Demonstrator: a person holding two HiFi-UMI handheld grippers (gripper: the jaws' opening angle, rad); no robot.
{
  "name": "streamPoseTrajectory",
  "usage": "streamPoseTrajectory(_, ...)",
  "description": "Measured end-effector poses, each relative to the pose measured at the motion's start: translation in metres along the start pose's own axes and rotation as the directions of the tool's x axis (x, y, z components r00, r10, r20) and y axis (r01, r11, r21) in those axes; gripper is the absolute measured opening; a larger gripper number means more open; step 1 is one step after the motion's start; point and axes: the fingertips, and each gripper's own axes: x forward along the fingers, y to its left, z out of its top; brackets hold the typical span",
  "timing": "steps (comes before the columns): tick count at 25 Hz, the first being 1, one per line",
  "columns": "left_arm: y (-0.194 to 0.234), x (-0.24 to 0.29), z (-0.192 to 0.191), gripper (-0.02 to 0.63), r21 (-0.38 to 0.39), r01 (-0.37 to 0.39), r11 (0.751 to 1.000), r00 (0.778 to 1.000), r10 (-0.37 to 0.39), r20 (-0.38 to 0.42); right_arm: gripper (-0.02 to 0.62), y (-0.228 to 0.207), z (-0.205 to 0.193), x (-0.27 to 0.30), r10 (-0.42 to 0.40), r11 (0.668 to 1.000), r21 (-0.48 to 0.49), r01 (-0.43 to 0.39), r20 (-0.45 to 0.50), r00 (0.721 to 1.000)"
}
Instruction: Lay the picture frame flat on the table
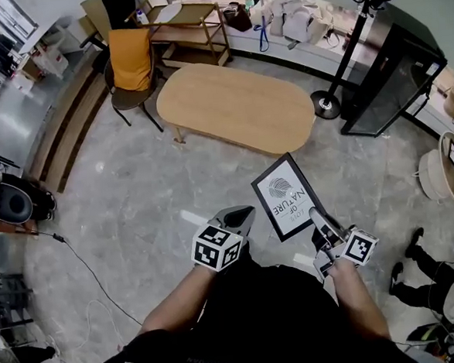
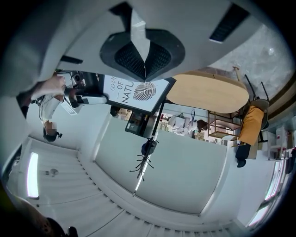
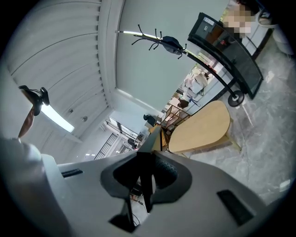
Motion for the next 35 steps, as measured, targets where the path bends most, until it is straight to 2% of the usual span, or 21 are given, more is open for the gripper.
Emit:
streamPoseTrajectory(5,0.071,0.014,0.062,0.005,0.039,0.04,0.998,0.999,-0.042,0.027,0.048,0.003,0.023,0.074,-0.044,0.999,-0.021,0.044,-0.008,0.999)
streamPoseTrajectory(8,0.12,0.017,0.09,0.005,0.066,0.046,0.997,0.998,-0.048,0.029,0.048,0.015,0.036,0.124,-0.021,0.999,-0.032,0.021,0.002,1.0)
streamPoseTrajectory(13,0.194,0.007,0.118,0.005,0.029,0.025,0.999,0.999,-0.026,0.032,0.048,0.025,0.051,0.191,-0.028,0.999,-0.034,0.028,0.003,1.0)
streamPoseTrajectory(16,0.225,0.007,0.118,0.005,0.025,0.024,0.999,1.0,-0.024,0.015,0.048,0.022,0.061,0.225,-0.037,0.998,-0.044,0.037,0.013,0.999)
streamPoseTrajectory(23,0.277,0.017,0.105,0.005,-0.047,0.019,0.999,1.0,-0.019,-0.006,0.048,-0.009,0.072,0.274,-0.08,0.996,-0.036,0.08,0.008,0.997)
streamPoseTrajectory(26,0.296,0.031,0.109,0.005,-0.065,0.005,0.998,0.999,-0.007,-0.031,0.048,-0.032,0.084,0.296,-0.101,0.995,0.015,0.101,0.009,0.995)
streamPoseTrajectory(32,0.336,0.064,0.143,0.005,-0.05,-0.028,0.998,0.997,0.024,-0.073,0.048,-0.08,0.123,0.349,-0.084,0.993,0.085,0.083,0.01,0.996)
streamPoseTrajectory(35,0.361,0.092,0.173,0.005,-0.025,-0.048,0.999,0.995,0.046,-0.091,0.048,-0.112,0.149,0.377,-0.106,0.989,0.104,0.105,0.0,0.994)
